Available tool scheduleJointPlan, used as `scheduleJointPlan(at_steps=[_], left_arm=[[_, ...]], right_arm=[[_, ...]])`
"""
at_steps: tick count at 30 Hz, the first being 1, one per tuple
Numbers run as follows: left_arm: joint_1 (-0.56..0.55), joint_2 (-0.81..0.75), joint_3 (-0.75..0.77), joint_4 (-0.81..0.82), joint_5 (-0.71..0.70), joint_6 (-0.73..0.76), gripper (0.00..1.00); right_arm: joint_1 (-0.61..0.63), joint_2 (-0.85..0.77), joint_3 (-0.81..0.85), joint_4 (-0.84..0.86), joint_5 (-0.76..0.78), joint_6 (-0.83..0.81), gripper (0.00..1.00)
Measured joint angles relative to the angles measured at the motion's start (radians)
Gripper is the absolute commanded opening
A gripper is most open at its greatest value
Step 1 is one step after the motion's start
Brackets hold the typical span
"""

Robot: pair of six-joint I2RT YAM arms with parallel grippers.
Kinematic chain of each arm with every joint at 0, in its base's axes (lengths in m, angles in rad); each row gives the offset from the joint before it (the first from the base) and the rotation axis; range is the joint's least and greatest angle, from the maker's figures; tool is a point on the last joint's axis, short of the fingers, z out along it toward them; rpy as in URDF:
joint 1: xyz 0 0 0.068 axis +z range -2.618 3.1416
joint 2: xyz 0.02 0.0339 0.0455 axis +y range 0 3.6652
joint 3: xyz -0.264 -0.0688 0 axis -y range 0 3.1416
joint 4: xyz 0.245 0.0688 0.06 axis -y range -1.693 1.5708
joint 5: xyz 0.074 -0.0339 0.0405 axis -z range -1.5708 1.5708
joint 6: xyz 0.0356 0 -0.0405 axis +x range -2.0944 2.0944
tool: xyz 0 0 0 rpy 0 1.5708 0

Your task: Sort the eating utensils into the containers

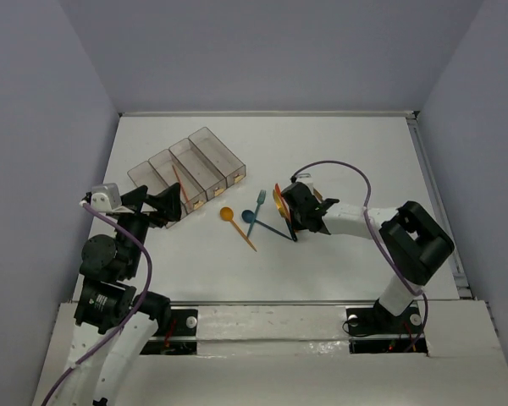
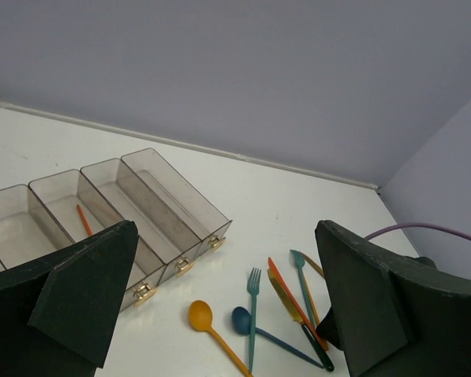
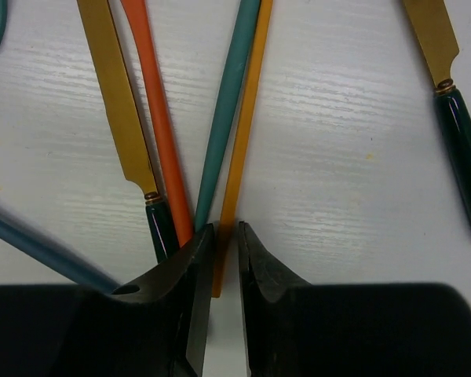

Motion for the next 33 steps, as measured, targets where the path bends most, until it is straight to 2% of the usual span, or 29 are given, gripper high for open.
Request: scheduleJointPlan(at_steps=[7,10,12,18,24,28,33], left_arm=[[0.0,0.0,0.0,0.0,0.004,0.0,0.99],[0.0,0.0,0.0,0.0,0.005,0.0,0.99],[0.0,0.0,0.0,0.0,0.005,0.0,0.99],[0.0,0.0,0.0,0.0,0.005,0.0,0.99],[0.0,0.0,0.0,0.0,0.008,0.0,0.99],[0.0,0.0,0.0,0.0,0.008,0.0,0.99],[0.0,0.0,0.0,0.0,0.009,0.0,0.99]], right_arm=[[-0.004,0.007,0.002,0.002,0.03,0.022,0.17],[-0.018,0.007,0.001,0.002,0.034,0.03,0.05],[-0.027,0.007,0.0,0.003,0.038,0.037,0.01],[-0.045,-0.038,-0.036,0.0,0.075,0.018,0.0],[-0.058,-0.209,-0.111,0.056,0.061,-0.058,0.0],[-0.058,-0.334,-0.157,0.166,-0.089,-0.123,0.0],[-0.058,-0.374,-0.172,0.328,-0.347,-0.166,0.0]])
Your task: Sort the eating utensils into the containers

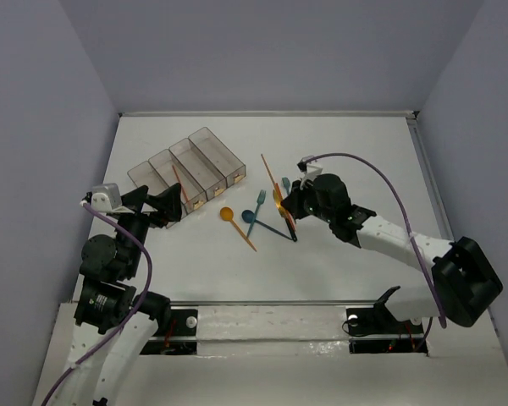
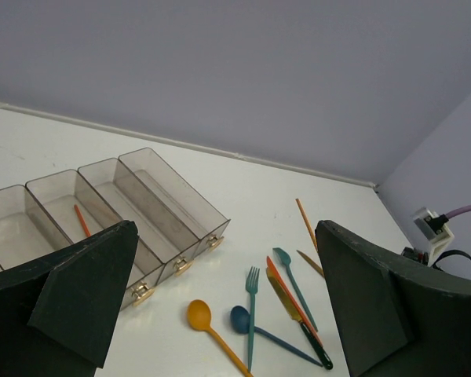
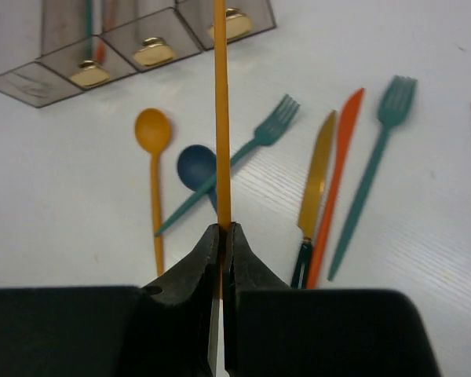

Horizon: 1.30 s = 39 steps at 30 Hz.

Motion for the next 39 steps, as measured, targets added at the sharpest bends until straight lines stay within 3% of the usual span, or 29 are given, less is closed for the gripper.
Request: scheduleJointPlan(at_steps=[6,11,23,33,36,37,39], left_arm=[[0.005,-0.005,0.0,0.0,-0.002,0.0,0.99],[0.011,-0.014,0.0,0.0,-0.007,0.0,0.99],[0.011,-0.016,0.0,0.0,-0.009,0.0,0.99],[0.011,-0.016,0.0,0.0,-0.009,0.0,0.99],[0.011,-0.017,0.0,0.0,-0.009,0.0,0.99],[0.011,-0.017,0.0,0.0,-0.009,0.0,0.99],[0.011,-0.018,0.0,0.0,-0.009,0.0,0.99]], right_arm=[[0.009,0.183,0.123,0.116,-0.253,0.009,0.0],[0.069,0.419,0.385,0.148,-0.338,0.036,0.0],[0.178,0.874,0.974,0.114,-0.342,0.121,0.0],[0.206,1.085,1.219,-0.038,-0.273,0.145,0.01],[0.211,1.095,1.244,-0.071,-0.259,0.146,0.16],[0.211,1.099,1.258,-0.082,-0.256,0.146,0.27],[0.214,1.112,1.291,-0.104,-0.252,0.146,0.33]])
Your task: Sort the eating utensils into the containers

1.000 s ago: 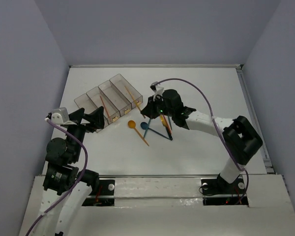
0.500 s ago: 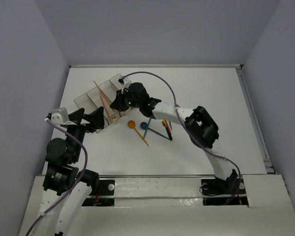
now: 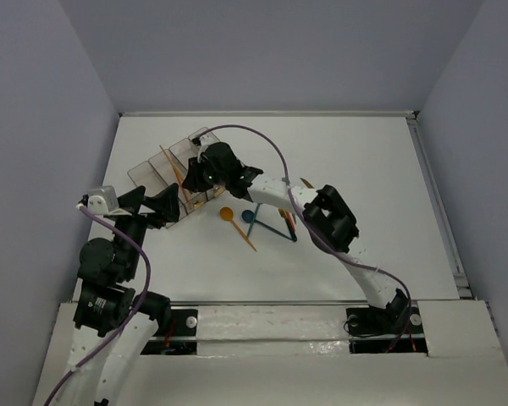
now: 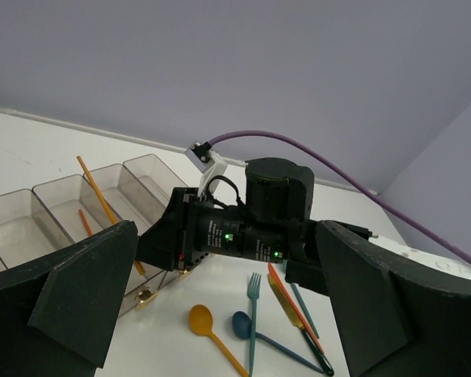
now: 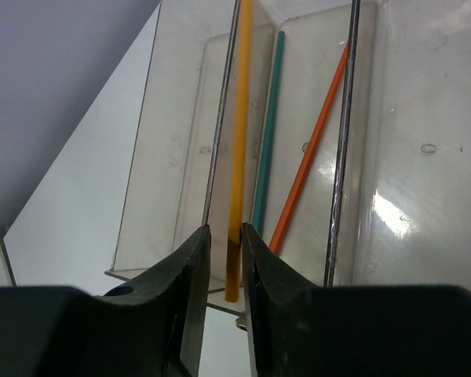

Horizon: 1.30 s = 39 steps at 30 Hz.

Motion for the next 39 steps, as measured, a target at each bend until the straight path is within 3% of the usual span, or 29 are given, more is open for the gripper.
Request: scheduleJointPlan(at_steps=[4,11,15,17,20,26,30,39], left_arm=[[0.0,-0.002,0.0,0.0,0.0,0.0,0.99],[0.0,-0.002,0.0,0.0,0.0,0.0,0.99],[0.0,-0.003,0.0,0.0,0.0,0.0,0.99],[0.0,-0.003,0.0,0.0,0.0,0.0,0.99],[0.0,-0.004,0.0,0.0,0.0,0.0,0.99],[0.0,-0.004,0.0,0.0,0.004,0.0,0.99],[0.0,-0.004,0.0,0.0,0.005,0.0,0.99],[0.0,-0.004,0.0,0.0,0.008,0.0,0.99]], right_arm=[[0.002,0.014,0.032,-0.029,0.005,-0.002,0.4],[0.003,0.003,0.016,-0.053,0.019,-0.01,0.36],[0.003,-0.099,-0.12,-0.04,0.052,-0.016,0.3],[0.003,-0.231,-0.29,-0.029,0.087,-0.024,0.28],[0.003,-0.432,-0.513,-0.011,0.134,-0.039,0.27],[0.006,-0.634,-0.774,-0.006,0.183,-0.06,0.28],[0.024,-0.62,-0.834,-0.066,0.196,-0.087,0.26],[0.059,-0.491,-0.794,-0.147,0.264,-0.124,0.3]])
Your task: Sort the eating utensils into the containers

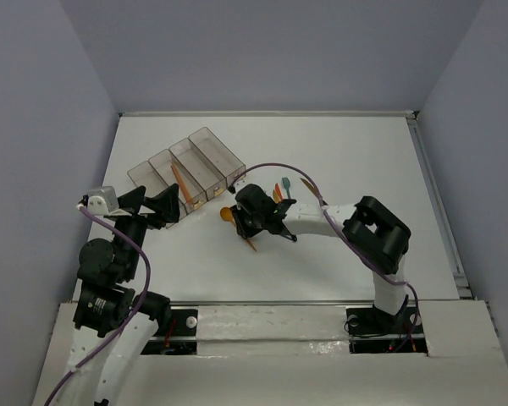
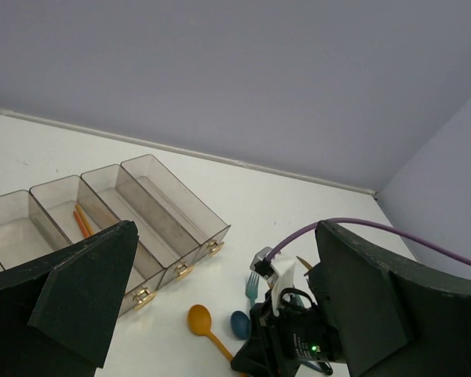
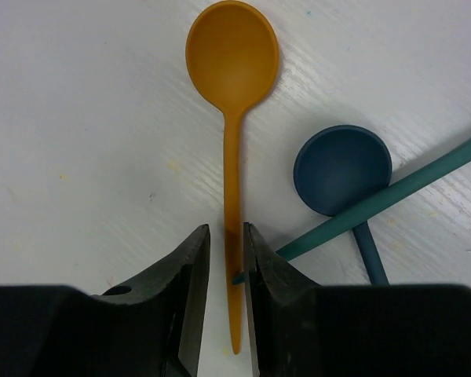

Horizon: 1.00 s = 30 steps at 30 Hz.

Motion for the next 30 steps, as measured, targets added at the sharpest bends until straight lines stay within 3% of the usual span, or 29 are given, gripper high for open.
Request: scheduleJointPlan(at_steps=[14,17,20,30], left_arm=[[0.0,0.0,0.0,0.0,0.007,0.0,0.99],[0.0,0.0,0.0,0.0,0.007,0.0,0.99],[0.0,0.0,0.0,0.0,0.007,0.0,0.99],[0.0,0.0,0.0,0.0,0.008,0.0,0.99]], right_arm=[[0.023,0.064,0.068,-0.025,0.079,-0.015,0.3],[0.043,0.077,0.088,-0.042,0.089,-0.019,0.24],[0.055,0.092,0.112,-0.062,0.103,-0.022,0.1],[0.064,0.108,0.197,-0.079,0.086,-0.025,0.05]])
